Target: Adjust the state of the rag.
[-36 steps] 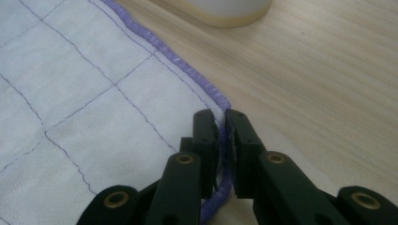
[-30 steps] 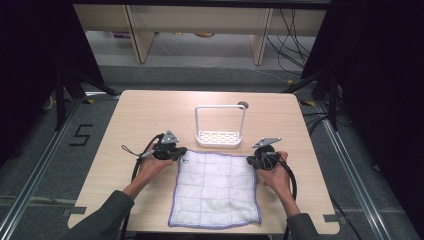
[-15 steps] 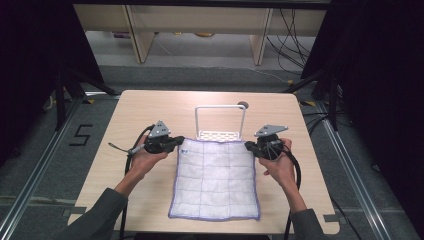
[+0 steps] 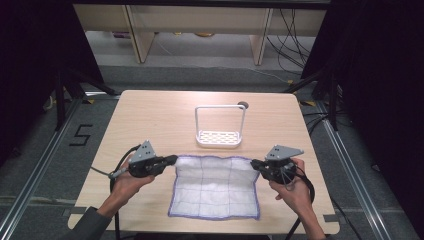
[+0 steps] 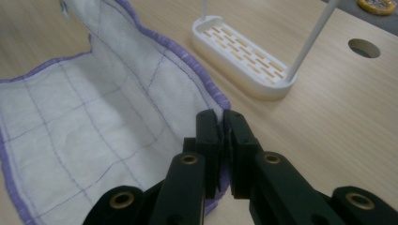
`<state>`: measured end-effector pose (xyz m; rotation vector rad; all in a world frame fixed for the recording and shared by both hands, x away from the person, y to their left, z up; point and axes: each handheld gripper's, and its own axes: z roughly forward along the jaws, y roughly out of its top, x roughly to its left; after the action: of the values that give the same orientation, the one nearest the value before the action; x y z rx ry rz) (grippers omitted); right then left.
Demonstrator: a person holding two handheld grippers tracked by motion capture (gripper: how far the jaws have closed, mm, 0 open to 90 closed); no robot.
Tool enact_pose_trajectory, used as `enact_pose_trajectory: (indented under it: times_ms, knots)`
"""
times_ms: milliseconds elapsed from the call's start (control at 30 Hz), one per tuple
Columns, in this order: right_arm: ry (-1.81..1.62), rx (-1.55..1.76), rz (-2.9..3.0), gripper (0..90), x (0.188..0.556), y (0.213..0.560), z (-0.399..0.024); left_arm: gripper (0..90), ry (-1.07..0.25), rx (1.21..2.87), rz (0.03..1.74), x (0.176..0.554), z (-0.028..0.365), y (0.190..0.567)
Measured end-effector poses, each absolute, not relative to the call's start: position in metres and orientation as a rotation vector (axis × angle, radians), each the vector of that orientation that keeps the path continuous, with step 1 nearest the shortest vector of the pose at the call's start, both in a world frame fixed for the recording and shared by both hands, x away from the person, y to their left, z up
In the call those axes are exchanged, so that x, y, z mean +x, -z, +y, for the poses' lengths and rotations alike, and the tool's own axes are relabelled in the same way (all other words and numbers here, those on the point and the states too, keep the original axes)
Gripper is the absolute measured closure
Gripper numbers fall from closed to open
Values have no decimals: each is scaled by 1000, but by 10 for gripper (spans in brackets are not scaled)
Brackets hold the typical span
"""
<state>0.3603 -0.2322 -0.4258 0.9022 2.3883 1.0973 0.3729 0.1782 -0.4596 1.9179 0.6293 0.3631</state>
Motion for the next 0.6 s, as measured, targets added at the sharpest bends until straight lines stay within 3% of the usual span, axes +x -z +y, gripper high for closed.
enact_pose_trajectory:
  times_ms: [267,600]
  knots:
    - [-1084,869,2467,852,329,440,-231,884,-302,1986,608,339,182,484]
    - [-1050,839,2523,845,314,455,-229,883,-261,2032,591,326,180,494]
